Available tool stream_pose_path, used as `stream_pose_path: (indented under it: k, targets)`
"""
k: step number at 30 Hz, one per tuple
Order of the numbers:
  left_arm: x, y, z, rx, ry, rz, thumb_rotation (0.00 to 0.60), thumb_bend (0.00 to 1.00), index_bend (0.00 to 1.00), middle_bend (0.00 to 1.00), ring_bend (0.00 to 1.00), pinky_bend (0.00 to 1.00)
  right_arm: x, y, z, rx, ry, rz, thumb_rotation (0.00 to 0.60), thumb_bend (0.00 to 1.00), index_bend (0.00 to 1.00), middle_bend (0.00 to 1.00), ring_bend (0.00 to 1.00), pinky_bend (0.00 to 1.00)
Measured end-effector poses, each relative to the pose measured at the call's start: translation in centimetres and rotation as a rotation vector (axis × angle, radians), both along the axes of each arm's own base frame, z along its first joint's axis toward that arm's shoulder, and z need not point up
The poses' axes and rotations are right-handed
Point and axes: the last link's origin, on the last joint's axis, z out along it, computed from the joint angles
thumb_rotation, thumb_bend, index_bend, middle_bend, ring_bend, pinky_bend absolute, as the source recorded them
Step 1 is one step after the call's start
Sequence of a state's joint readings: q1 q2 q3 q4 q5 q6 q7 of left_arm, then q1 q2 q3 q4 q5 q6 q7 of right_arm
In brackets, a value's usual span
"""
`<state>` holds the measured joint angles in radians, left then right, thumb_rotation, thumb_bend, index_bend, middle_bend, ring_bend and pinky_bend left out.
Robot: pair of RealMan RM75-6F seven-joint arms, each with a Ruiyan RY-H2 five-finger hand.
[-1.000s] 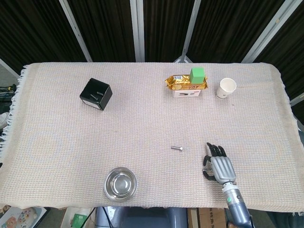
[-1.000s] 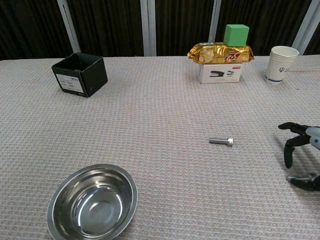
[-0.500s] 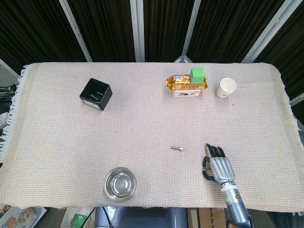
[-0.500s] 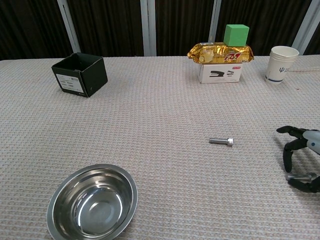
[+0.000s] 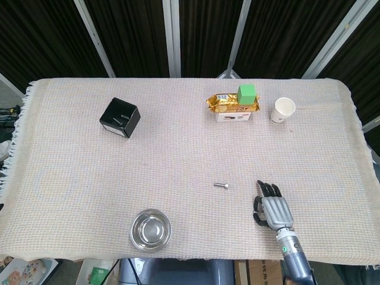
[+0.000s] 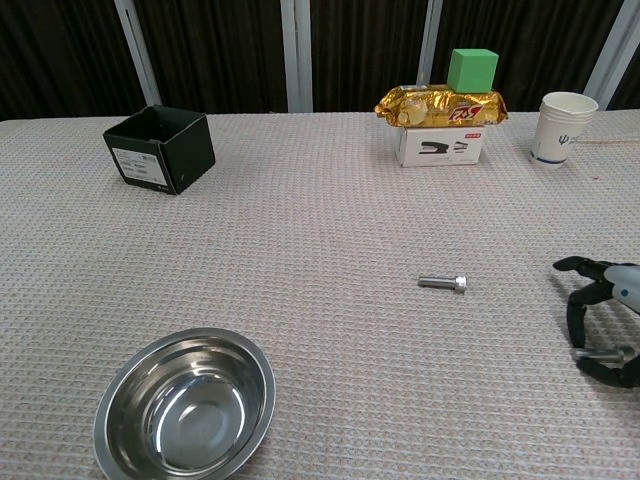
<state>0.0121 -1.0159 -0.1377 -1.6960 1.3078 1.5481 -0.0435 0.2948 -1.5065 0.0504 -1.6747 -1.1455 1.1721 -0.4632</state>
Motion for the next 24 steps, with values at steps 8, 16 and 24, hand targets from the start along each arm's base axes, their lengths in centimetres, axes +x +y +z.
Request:
stream_pose_path:
  k: [8, 16, 24]
  targets:
    - [0.0, 0.0, 0.0, 0.001, 0.000, 0.000, 0.600, 0.06, 0.18, 0.11, 0.02, 0.05, 0.0, 0.0, 0.2, -0.001, -0.001, -0.007, 0.600, 0.43, 0.63, 0.07, 0.06, 0.04]
    - [0.1, 0.0, -0.1, -0.008, 0.001, -0.002, 0.600, 0.07, 0.18, 0.11, 0.02, 0.05, 0.2, 0.1, 1.0, -0.026, -0.022, -0.003, 0.600, 0.43, 0.64, 0.07, 0.06, 0.04]
    - [0.2, -0.1, -0.2, -0.019, -0.003, -0.013, 0.600, 0.07, 0.18, 0.11, 0.02, 0.05, 0.5, 0.1, 2.4, -0.052, -0.068, -0.012, 0.600, 0.43, 0.64, 0.07, 0.06, 0.04]
